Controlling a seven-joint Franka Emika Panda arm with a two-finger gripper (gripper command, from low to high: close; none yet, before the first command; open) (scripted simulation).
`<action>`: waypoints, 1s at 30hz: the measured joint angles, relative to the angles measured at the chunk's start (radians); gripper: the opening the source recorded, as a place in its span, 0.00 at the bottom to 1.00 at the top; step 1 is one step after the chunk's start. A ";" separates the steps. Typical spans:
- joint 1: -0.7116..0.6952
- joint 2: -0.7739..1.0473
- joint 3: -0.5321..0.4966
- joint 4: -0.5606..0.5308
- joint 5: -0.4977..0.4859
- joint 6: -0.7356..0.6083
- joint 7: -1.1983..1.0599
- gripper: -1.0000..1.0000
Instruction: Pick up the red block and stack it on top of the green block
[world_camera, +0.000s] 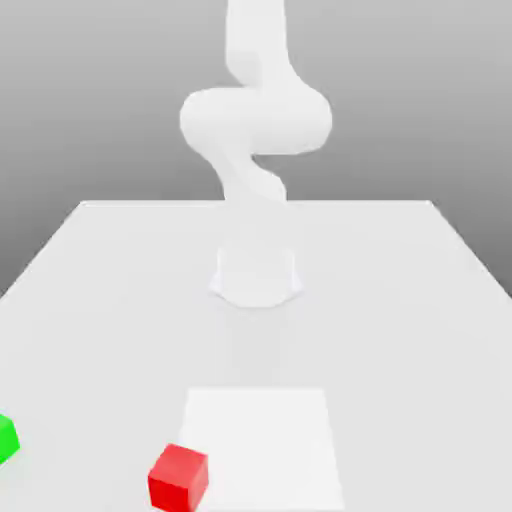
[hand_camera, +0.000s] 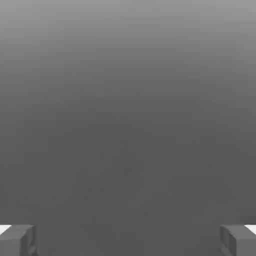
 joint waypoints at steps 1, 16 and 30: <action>-0.005 0.039 -0.002 -0.005 0.000 0.014 0.006 0.50; -0.064 0.586 -0.038 -0.079 0.006 0.211 0.085 0.50; -0.114 1.094 -0.042 -0.102 0.053 0.467 0.105 0.50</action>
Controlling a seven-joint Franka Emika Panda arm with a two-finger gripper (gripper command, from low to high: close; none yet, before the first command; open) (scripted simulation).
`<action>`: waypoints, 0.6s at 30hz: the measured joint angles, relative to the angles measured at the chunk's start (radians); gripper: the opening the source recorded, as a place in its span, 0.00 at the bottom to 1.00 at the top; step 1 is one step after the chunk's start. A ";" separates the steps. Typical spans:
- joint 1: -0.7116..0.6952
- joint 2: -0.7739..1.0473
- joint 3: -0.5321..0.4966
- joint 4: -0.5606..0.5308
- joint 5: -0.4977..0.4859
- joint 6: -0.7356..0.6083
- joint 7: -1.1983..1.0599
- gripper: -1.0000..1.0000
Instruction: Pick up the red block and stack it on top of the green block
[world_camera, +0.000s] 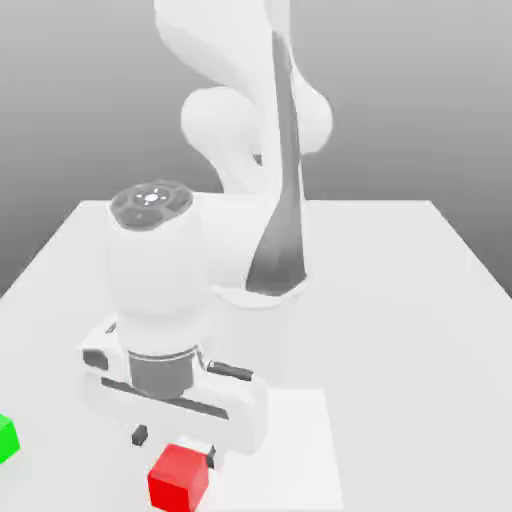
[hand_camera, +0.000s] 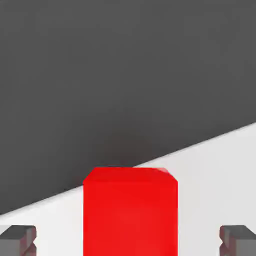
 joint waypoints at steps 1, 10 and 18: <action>-0.002 0.018 0.002 0.003 0.002 0.015 -0.002 0.00; 0.002 -0.041 -0.003 -0.007 -0.007 -0.035 0.005 0.00; -0.072 -0.144 -0.133 0.038 0.033 -0.187 0.189 0.00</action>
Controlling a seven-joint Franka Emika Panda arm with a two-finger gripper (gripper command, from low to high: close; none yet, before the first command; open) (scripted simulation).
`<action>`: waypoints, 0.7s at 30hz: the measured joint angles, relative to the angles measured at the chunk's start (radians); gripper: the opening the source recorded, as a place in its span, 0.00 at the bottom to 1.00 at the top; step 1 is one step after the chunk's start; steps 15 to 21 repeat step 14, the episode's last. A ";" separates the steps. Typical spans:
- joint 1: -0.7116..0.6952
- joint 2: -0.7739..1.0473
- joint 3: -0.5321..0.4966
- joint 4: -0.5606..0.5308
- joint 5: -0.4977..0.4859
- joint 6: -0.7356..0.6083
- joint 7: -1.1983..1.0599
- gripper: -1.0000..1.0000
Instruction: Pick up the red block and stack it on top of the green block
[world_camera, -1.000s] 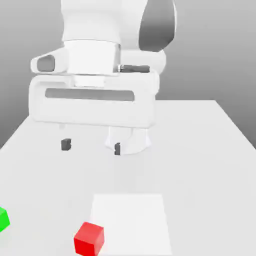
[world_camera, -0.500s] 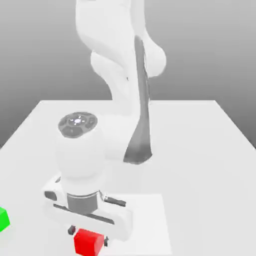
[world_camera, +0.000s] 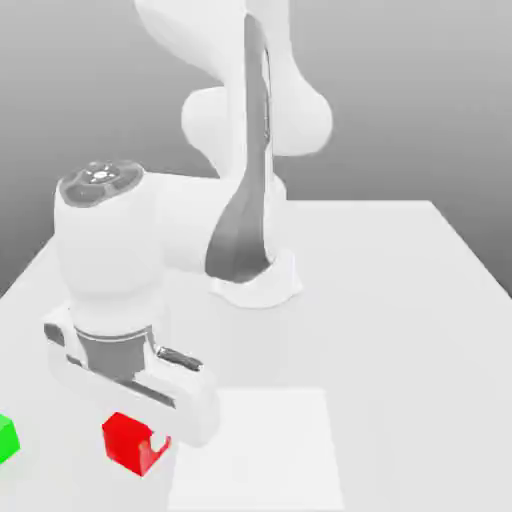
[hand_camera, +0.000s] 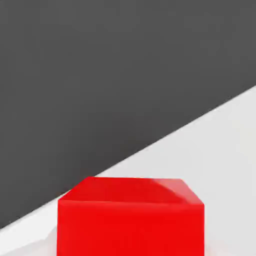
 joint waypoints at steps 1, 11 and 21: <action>-0.017 0.002 -0.025 0.013 0.010 -0.012 0.037 0.00; -0.169 0.152 -0.133 0.107 0.162 0.022 0.215 1.00; -0.169 0.152 -0.133 0.107 0.162 0.022 0.215 1.00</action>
